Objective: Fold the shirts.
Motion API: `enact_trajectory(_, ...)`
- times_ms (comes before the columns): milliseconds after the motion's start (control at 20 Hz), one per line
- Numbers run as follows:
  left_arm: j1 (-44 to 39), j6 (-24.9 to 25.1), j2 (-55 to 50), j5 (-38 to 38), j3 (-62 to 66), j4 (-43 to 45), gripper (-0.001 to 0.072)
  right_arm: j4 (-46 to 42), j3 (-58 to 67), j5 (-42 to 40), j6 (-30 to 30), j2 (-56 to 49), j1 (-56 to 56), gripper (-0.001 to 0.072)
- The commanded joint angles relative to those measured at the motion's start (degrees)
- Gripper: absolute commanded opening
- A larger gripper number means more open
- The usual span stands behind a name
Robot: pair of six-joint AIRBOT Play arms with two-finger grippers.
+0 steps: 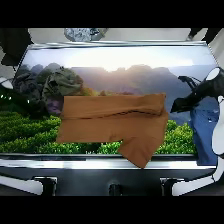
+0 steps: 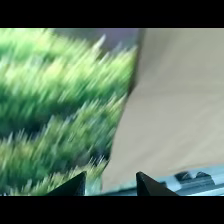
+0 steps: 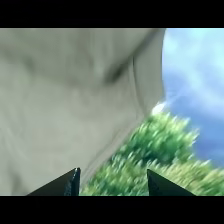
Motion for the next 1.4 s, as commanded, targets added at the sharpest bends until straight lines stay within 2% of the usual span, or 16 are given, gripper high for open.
enact_trajectory(0,0.94,1.31,11.28,11.52,-22.05,1.95,0.0399,-0.96,-10.03,-2.82,-2.29,5.4,-1.11,0.0511)
enact_trajectory(150,0.92,2.27,14.51,17.81,-33.0,0.42,0.0399,-1.05,-12.94,-2.97,-4.11,6.6,-1.14,0.051)
enact_trajectory(350,0.61,3.1,14.38,22.6,-34.99,-5.05,0.0398,-1.03,-12.94,-3.08,-4.11,6.67,-1.14,0.051)
enact_trajectory(550,-1.64,2.82,13.77,23.04,-35.06,-5.27,0.0385,-1.18,-13.38,-2.67,-4.28,6.82,-1.14,0.051)
enact_trajectory(600,-2.16,1.73,13.46,23.8,-35.06,-5.25,0.0357,-1.18,-14.08,-2.67,-4.33,7.19,-1.11,0.051)
enact_trajectory(750,-3.93,1.84,12.83,24.2,-35.3,-5.22,0.0081,-1.42,-20.52,-5.42,-5.38,11.13,-1.14,0.051)
enact_trajectory(800,-4.15,1.79,12.83,24.17,-35.3,-5.22,0.0038,-1.62,-24.28,-7.19,-5.33,12.9,-1.14,0.051)
enact_trajectory(850,-4.11,1.81,12.87,24.0,-35.28,-5.22,0.0038,-0.59,-28.7,-8.52,-5.35,14.67,-1.14,0.0511)
enact_trajectory(1000,-4.02,2.36,13.22,23.45,-35.28,-5.22,0.0037,11.17,-41.38,-12.35,-10.49,21.49,-1.14,0.0521)
enact_trajectory(1150,-4.07,3.13,13.22,22.95,-35.28,-5.22,0.0038,11.63,-51.78,-18.84,-8.33,27.34,-1.11,0.0518)
enact_trajectory(1250,-4.07,3.1,13.22,22.95,-35.28,-5.22,0.0038,15.06,-56.46,-20.17,-9.44,28.98,-1.11,0.0518)
enact_trajectory(1350,-4.07,3.1,13.22,22.93,-35.28,-5.25,0.0038,14.75,-59.56,-20.28,-9.42,29.16,-1.11,0.0518)
